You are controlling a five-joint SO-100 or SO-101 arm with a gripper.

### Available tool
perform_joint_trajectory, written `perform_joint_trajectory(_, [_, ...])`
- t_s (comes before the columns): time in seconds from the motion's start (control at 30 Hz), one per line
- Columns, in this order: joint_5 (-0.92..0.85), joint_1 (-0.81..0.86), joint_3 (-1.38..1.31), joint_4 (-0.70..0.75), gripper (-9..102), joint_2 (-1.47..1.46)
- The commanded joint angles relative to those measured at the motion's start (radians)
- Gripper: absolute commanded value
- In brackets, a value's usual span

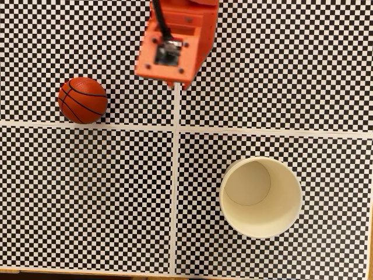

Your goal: Grasp basketball and place into cup.

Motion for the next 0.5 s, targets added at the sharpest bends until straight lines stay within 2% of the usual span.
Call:
perform_joint_trajectory(0.0, [0.048, 0.018, 0.035, -0.129, 0, 0.003])
perform_joint_trajectory(0.1, [0.063, 0.043, 0.032, -0.186, 0, 0.003])
perform_joint_trajectory(0.2, [0.055, 0.072, 0.006, -0.184, 0, 0.003])
perform_joint_trajectory(0.47, [0.061, 0.143, -0.115, -0.094, 0, -0.055])
